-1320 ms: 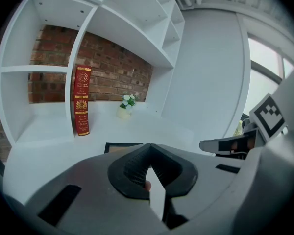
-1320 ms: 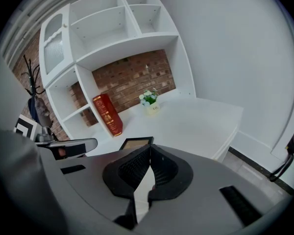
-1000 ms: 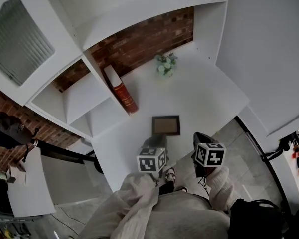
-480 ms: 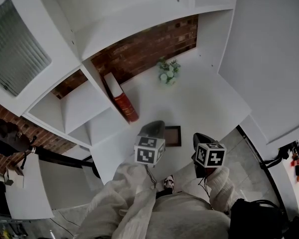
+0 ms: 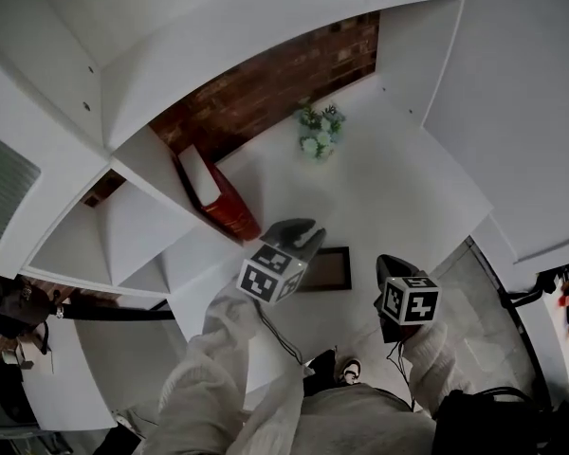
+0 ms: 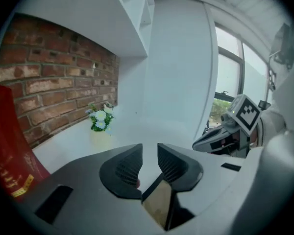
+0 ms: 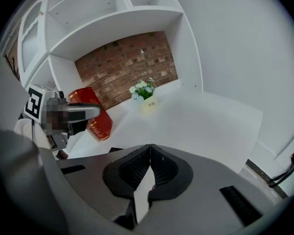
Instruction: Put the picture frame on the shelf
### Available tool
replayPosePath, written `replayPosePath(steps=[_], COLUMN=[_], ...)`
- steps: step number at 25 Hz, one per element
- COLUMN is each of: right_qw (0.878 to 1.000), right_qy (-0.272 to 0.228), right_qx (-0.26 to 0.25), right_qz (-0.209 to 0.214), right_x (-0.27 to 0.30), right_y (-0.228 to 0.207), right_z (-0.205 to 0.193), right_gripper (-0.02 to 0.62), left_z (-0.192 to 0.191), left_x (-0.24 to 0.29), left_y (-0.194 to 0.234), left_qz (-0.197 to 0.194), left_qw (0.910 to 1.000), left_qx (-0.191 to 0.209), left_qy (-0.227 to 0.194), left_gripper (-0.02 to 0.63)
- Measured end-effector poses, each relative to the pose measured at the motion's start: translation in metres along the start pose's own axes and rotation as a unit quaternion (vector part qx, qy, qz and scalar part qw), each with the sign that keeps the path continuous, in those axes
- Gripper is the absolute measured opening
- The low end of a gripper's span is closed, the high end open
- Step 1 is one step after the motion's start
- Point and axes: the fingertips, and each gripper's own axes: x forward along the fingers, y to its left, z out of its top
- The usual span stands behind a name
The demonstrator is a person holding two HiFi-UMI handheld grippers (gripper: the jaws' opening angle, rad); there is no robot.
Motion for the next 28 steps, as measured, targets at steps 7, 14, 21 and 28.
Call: replayPosePath(steps=[7,14,21,28], right_qw=[1.0,0.999,0.998,0.998], right_qy=[0.02,0.039,0.048,0.051], right_qx=[0.012,0.023,0.029,0.034], right_qz=[-0.009,-0.019,-0.024,-0.027], right_x=[0.021,0.034,0.043,0.046], right_y=[-0.01,-0.016,-0.017,-0.016], right_z=[-0.008,-0.023,-0.032,-0.038], right_gripper=[0.025,0.025,0.025,0.025], left_z=[-0.068,-0.113,-0.138,-0.145], left_x=[0.036,0.056,0.065,0.07], left_y=[-0.019,-0.009,-0.005,-0.002], left_qz=[-0.153,-0.19,-0.207,-0.228], left_qw=[0.9803,0.961,0.9449,0.9301], left_qx=[0.035,0.076,0.102,0.129], left_qy=[0.12,0.186,0.232,0.258], left_gripper=[0.166,0.173,0.138,0.104])
